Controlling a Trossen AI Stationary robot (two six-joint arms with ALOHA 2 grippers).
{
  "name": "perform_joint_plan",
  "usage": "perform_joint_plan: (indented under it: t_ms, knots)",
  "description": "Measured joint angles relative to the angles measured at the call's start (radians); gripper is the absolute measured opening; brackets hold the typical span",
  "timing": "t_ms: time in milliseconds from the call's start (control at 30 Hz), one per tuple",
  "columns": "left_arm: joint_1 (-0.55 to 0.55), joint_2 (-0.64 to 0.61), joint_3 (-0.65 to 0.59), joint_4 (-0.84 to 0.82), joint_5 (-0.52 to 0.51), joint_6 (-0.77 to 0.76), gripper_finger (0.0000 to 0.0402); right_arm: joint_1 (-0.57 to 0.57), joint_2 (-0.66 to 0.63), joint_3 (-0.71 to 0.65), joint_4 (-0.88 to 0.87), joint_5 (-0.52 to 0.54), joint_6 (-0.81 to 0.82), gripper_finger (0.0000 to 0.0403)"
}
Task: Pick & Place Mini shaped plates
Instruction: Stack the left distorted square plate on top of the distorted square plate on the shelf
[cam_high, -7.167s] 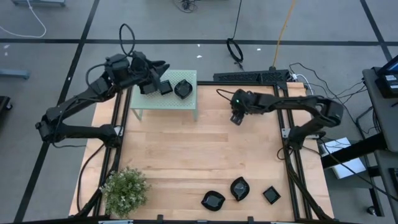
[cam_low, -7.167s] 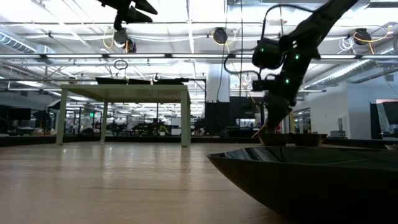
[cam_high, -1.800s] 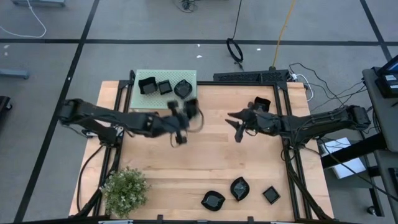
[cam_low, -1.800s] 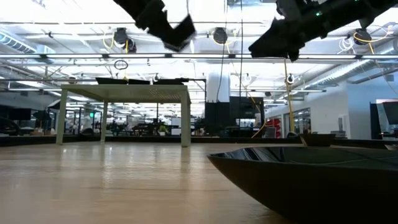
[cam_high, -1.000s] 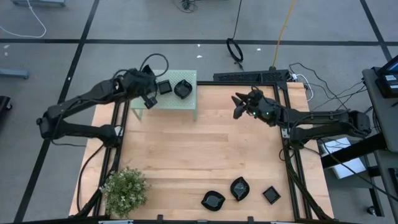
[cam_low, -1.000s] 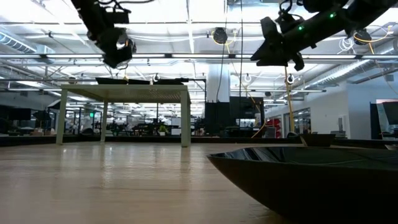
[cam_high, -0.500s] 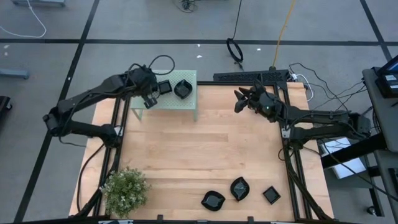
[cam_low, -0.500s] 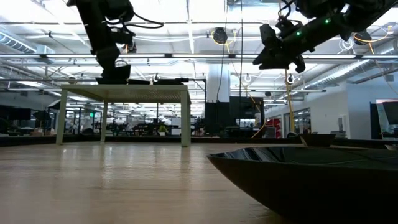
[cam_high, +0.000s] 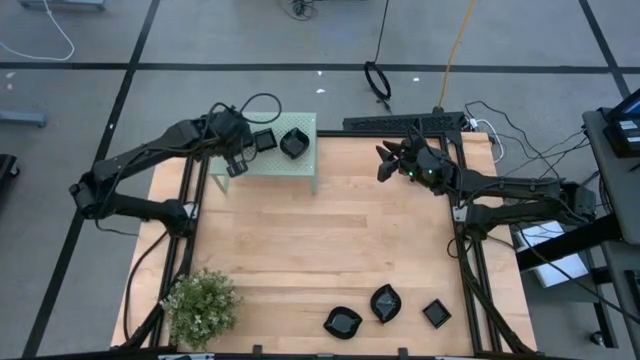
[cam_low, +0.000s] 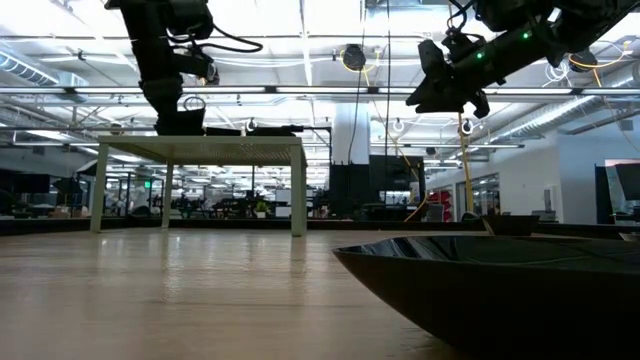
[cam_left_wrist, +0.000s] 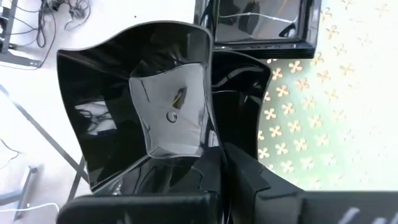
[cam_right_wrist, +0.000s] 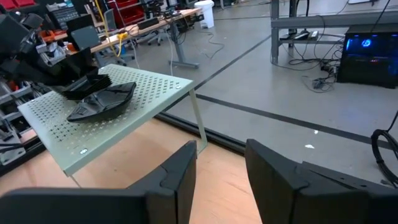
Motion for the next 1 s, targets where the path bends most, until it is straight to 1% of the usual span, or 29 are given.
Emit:
perform_joint_plan:
  t_ms: [100,233,333,600,733,1000]
  knots:
    - [0.000,0.000,0.000,-0.002,0.010,0.019,0.0020,0.000,0.000,0.000,0.000,0.000,0.000,0.0125]
    - [0.000,0.000,0.000,-0.030,0.013,0.057,0.0006,0.000,0.000,0.000,0.000,0.000,0.000,0.0125]
    - [0.000,0.000,0.000,-0.029,0.013,0.061,0.0006,0.000,0.000,0.000,0.000,0.000,0.000,0.0125]
    - [0.000,0.000,0.000,-0.022,-0.002,0.059,0.0056,0.000,0.000,0.000,0.000,0.000,0.000,0.0125]
    - [0.000,0.000,0.000,-0.021,-0.005,0.027,0.0079,0.000,0.000,0.000,0.000,0.000,0.000,0.0125]
    - [-0.016,-0.044,0.000,-0.021,-0.005,0.012,0.0106,-0.026,0.000,0.000,-0.029,-0.001,0.005,0.0125]
